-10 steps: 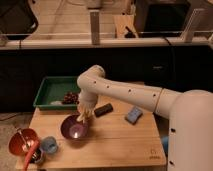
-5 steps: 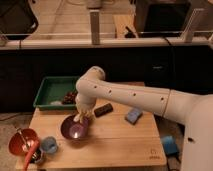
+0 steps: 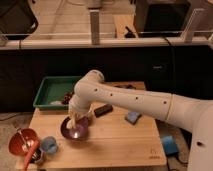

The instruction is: Place banana in red bowl

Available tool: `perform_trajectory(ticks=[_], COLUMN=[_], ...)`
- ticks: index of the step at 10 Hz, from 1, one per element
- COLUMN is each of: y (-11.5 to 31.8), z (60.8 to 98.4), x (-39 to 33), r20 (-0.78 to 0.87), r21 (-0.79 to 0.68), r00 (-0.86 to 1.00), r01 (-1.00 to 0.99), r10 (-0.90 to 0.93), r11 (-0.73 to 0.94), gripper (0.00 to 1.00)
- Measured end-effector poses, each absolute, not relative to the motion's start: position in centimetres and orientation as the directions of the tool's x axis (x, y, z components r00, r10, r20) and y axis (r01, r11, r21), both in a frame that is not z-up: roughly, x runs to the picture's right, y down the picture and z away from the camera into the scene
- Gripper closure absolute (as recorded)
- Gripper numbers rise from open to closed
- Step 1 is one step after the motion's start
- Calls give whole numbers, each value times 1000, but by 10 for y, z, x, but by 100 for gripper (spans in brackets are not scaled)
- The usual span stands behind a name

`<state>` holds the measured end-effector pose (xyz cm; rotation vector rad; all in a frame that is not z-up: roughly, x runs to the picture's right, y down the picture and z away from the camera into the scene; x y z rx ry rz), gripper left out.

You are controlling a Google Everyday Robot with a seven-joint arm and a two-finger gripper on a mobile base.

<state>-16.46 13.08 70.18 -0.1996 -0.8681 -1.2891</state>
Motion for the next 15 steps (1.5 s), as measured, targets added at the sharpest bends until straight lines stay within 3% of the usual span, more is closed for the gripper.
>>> perform_trajectory(ticks=[3,11,15], y=[151,162,166], z=[697,710,716], x=[-182,-187,-189], r20=[645,640,633], r21=[462,358,309], r00=[-191,-157,-145], r01=[868,927,948], r10=[-740,-752,-761], r11=[179,111,77], gripper=[100,99,64])
